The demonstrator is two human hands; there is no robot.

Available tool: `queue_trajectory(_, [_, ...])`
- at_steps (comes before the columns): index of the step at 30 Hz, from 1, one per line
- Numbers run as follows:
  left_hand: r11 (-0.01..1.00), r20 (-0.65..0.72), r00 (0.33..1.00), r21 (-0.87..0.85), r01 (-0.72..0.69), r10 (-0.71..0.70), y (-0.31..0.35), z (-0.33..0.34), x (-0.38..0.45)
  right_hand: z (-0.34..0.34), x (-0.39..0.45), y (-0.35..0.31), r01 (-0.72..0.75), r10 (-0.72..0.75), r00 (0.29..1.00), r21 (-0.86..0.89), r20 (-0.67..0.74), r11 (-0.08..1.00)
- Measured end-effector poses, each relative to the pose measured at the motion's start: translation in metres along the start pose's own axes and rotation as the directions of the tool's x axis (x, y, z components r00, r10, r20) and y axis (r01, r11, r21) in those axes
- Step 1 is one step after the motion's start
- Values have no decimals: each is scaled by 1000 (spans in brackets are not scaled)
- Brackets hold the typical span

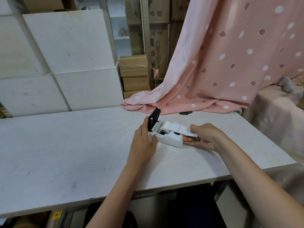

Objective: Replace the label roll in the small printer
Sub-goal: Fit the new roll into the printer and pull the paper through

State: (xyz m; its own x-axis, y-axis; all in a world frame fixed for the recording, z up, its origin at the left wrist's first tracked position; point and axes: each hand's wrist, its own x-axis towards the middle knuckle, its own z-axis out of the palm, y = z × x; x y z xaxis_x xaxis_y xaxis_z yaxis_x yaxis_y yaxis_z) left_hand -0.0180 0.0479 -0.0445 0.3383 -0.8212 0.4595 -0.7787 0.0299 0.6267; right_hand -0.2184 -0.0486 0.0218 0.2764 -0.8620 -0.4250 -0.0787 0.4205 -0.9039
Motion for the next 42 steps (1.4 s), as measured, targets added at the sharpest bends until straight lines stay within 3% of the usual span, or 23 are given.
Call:
queue_trajectory(9, [991,54,991,40,-128,125,-4,2,0,6,1,1,-9,6,999,61,44,998])
queue_trajectory(25, [977,115,982,136,-167,152,-9,2,-1,15,1,3,35,-35,999,5,26,999])
queue_trajectory(39, [945,49,972,228,-233,228,-10,10,1,14,4,6,72,-71,997,-28,34,997])
queue_trajectory(42, [946,40,977,242,-215,212,-8,11,3,14,9,8,122,-124,992,52,39,991])
